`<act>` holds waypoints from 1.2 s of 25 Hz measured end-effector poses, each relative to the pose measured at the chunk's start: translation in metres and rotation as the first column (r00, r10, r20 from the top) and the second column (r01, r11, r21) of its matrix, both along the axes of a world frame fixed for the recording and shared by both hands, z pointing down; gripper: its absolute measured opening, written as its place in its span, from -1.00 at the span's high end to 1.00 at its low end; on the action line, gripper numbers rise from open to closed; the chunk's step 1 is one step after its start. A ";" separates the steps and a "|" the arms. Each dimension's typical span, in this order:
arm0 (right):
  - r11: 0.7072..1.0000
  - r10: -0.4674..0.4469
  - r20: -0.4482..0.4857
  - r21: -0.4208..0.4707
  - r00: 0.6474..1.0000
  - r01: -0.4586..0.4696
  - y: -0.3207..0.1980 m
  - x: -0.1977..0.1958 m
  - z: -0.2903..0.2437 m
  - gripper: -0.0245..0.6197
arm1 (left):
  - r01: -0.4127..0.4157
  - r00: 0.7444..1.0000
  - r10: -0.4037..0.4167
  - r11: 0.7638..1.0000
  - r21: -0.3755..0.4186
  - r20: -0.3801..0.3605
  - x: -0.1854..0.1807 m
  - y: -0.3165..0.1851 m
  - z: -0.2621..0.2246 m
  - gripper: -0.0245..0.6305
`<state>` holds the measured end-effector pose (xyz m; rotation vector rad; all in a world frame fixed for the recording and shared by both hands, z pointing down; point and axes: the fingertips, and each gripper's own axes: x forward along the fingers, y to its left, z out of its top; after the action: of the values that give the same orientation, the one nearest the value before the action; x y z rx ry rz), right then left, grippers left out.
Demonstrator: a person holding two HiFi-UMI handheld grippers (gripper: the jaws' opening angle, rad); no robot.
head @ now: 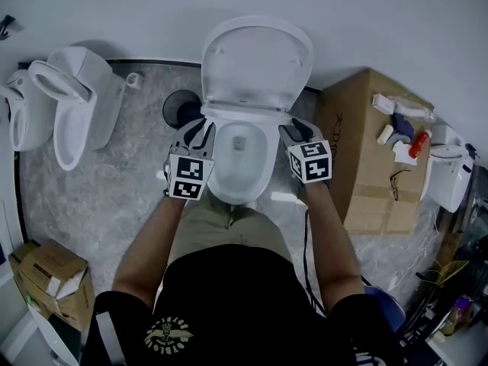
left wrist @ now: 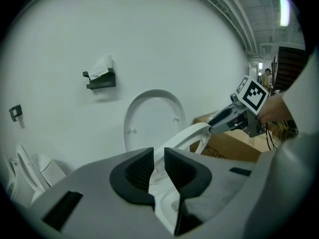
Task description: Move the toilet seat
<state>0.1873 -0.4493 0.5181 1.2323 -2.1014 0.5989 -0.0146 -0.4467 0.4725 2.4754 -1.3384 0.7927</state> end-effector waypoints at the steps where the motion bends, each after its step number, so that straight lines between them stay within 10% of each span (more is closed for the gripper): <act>1: 1.000 0.006 0.000 0.003 1.000 -0.006 -0.004 0.000 -0.001 0.38 | -0.005 1.000 0.005 1.000 0.002 -0.001 0.000 -0.004 -0.001 0.68; 30: 0.987 0.148 -0.067 0.075 0.987 -0.143 -0.148 0.020 -0.004 0.50 | -0.055 0.998 0.055 0.998 -0.023 0.003 -0.027 -0.077 0.005 0.70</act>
<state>0.2069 -0.5970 0.5145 1.4347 -1.9995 0.5395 -0.0414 -0.5239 0.4778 2.5038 -1.2599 0.8202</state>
